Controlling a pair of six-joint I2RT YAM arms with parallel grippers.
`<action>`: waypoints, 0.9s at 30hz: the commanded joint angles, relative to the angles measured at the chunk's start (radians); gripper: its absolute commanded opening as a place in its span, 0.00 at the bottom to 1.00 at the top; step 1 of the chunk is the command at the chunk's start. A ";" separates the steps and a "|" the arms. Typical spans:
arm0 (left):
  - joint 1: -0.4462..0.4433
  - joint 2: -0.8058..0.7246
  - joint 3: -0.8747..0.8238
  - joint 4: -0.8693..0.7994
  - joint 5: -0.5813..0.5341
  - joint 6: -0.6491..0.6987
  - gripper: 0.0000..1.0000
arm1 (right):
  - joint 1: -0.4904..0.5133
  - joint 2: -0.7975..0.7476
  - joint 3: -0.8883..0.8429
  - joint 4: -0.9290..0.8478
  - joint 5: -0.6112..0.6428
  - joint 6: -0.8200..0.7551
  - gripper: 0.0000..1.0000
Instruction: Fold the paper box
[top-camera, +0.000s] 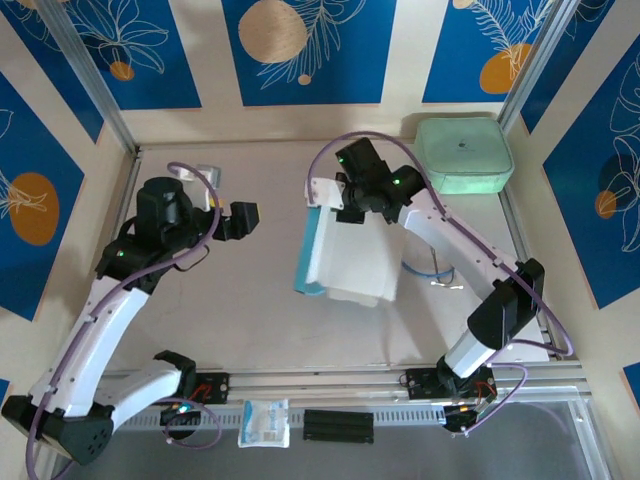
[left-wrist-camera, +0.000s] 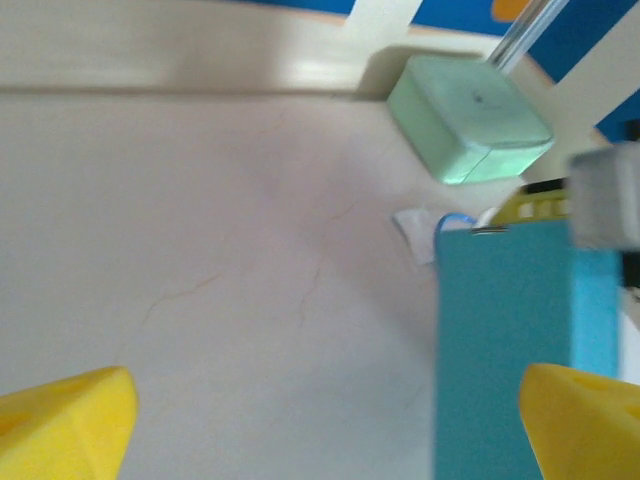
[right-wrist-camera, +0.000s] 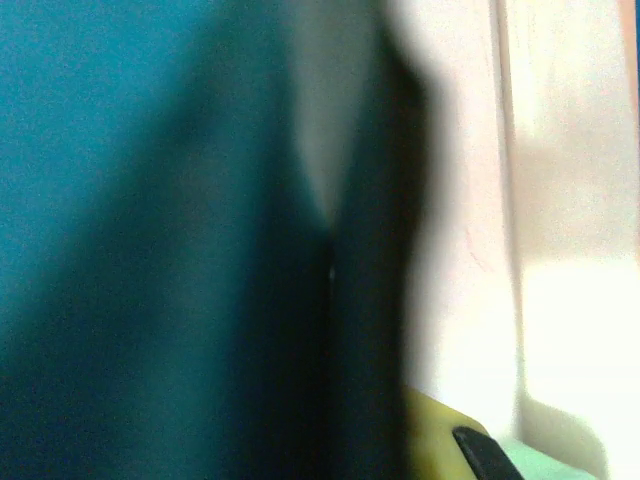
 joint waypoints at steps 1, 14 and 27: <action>0.014 0.001 -0.044 -0.051 -0.020 -0.041 0.97 | 0.015 0.096 -0.018 -0.221 0.249 -0.247 0.00; 0.020 -0.070 -0.191 0.032 -0.060 -0.073 0.97 | 0.171 0.333 -0.242 0.405 0.355 -0.277 0.17; 0.020 -0.061 -0.232 0.148 0.042 -0.041 0.97 | 0.211 0.162 -0.249 0.154 0.357 0.112 0.29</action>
